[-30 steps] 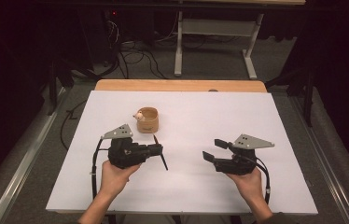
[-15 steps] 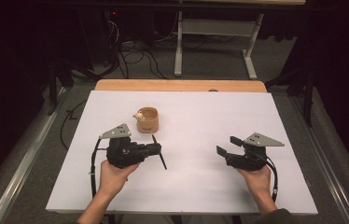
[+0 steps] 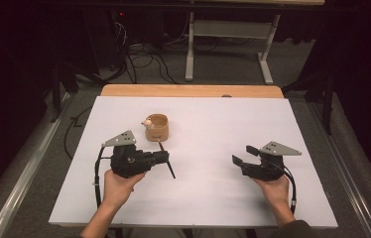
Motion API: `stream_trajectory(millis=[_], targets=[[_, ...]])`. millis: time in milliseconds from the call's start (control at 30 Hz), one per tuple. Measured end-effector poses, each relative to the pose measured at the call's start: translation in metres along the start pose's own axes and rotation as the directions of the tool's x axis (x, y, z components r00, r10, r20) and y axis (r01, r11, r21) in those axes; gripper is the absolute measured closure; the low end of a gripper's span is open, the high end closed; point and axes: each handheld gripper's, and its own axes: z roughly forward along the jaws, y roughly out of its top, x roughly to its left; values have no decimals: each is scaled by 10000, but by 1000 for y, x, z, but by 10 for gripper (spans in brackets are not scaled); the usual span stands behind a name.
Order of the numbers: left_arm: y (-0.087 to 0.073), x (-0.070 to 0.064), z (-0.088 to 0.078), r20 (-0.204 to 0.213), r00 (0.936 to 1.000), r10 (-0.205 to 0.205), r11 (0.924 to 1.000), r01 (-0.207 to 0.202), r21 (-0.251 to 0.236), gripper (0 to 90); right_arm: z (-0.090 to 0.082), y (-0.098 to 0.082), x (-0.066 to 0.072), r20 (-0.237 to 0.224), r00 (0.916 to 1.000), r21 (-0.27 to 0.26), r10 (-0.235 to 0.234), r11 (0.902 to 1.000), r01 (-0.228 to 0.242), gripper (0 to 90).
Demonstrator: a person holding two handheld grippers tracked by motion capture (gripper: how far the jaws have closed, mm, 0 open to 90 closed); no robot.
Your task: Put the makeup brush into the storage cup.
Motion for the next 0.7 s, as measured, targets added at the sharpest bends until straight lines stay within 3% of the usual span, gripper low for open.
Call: stream_trajectory(millis=[267, 567, 700], targets=[[1, -1, -3, -12, 10000, -21, 10000, 21, -96, 825, -3, -1, -2, -359, 9990, -207, 277, 9994, -284, 333], [1, 3, -4, -191, 9998, -103, 9999, 102, -80, 825, -16, -12, -15, -320, 9995, -220, -32, 9998, 25, 337], [1, 4, -5, -333, 9994, -95, 10000, 94, -27, 825, -17, -19, -19, -415, 9983, -380, 400, 9984, -416, 340]])
